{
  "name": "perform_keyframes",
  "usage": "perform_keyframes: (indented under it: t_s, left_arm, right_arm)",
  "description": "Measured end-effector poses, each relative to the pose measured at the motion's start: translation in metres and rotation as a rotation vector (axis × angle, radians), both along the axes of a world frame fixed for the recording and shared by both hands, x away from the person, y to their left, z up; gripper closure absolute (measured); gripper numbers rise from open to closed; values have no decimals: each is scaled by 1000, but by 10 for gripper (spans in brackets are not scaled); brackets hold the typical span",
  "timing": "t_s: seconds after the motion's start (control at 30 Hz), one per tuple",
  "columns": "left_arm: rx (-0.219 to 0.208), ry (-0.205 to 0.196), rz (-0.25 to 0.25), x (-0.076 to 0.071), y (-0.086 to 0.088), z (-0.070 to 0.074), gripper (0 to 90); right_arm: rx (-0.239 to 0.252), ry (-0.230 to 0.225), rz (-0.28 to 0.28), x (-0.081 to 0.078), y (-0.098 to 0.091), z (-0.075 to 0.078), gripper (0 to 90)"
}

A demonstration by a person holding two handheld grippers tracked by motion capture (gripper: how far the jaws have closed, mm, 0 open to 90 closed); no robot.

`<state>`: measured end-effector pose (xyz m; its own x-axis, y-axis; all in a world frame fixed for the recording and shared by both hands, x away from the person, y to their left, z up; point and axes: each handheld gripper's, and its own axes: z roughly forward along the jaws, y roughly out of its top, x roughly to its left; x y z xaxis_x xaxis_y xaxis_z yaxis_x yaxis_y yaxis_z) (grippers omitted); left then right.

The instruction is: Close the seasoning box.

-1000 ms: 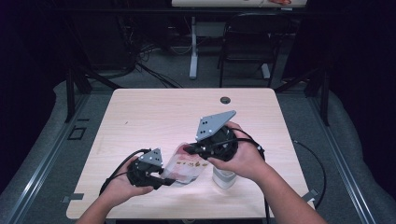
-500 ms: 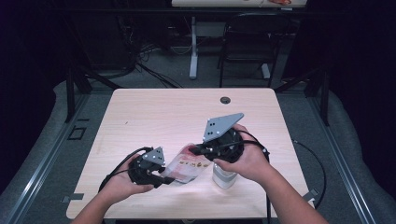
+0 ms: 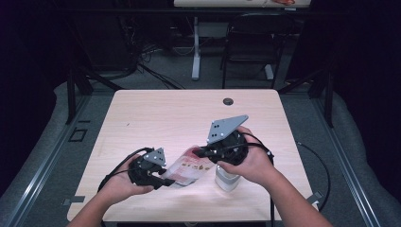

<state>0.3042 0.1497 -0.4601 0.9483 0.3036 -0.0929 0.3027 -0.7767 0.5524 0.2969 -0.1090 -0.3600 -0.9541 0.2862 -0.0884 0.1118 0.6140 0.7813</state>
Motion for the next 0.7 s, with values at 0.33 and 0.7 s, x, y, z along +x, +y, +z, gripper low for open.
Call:
perform_keyframes:
  t_s: [0.33, 0.7]
  left_arm:
    - [24, 2, -13, 1, 0, 4, 664]
    - [40, 3, -14, 2, -2, 8, 668]
  right_arm:
    - [19, 10, -5, 1, -5, -4, 899]
    - [31, 11, -13, 1, -10, -5, 899]
